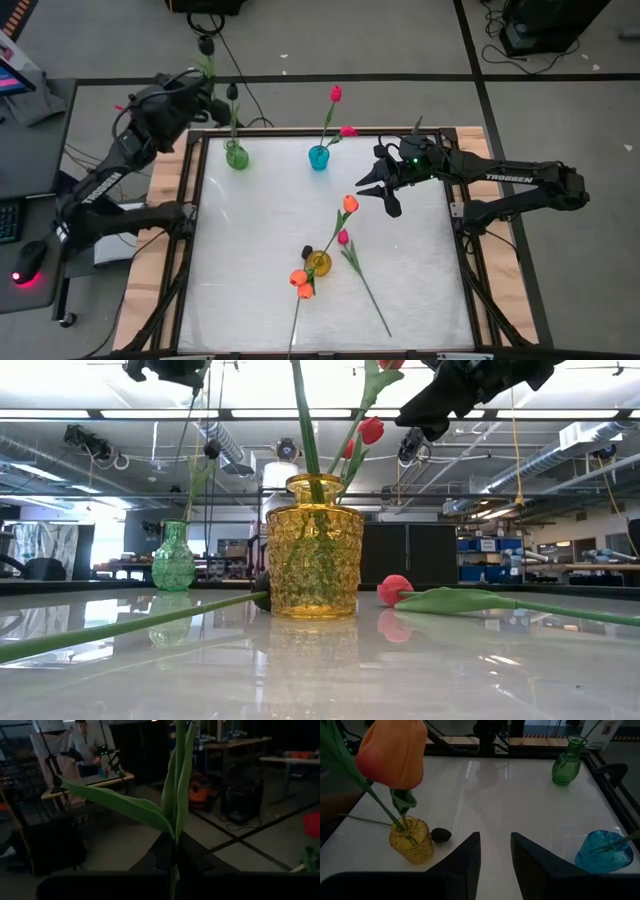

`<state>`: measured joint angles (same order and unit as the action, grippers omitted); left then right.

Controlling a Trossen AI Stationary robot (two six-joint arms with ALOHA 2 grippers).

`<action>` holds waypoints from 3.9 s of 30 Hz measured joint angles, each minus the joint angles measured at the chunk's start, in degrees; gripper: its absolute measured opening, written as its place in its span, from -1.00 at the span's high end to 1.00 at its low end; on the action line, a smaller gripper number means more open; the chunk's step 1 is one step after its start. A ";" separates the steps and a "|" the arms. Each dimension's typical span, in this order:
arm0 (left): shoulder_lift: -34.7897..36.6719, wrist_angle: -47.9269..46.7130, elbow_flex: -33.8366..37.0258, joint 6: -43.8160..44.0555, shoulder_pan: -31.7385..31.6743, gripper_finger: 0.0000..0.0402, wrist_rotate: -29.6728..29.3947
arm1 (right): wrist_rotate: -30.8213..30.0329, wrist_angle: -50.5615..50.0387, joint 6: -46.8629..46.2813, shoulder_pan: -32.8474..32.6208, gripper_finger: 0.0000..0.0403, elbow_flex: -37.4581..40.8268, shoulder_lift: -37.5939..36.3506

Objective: Sort flowers into vase by color
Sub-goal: Put the left black flower into the green vase, then put the pink flower into the blue vase

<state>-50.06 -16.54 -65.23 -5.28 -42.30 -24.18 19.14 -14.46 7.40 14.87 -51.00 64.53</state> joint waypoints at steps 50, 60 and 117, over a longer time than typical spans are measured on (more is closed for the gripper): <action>15.21 20.62 27.32 2.96 -1.51 0.90 4.93 | 0.04 1.97 -1.70 0.00 0.42 0.00 0.00; 13.93 16.78 27.32 3.69 -1.51 0.90 4.93 | 0.02 1.99 -1.70 0.00 0.42 0.00 0.00; 11.58 -2.57 26.63 3.34 -1.56 0.07 -1.87 | 0.04 1.62 -1.70 0.00 0.42 0.00 0.00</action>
<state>-38.48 -19.11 -38.60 -1.94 -43.86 -26.05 19.17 -12.84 5.69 14.87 -51.00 64.53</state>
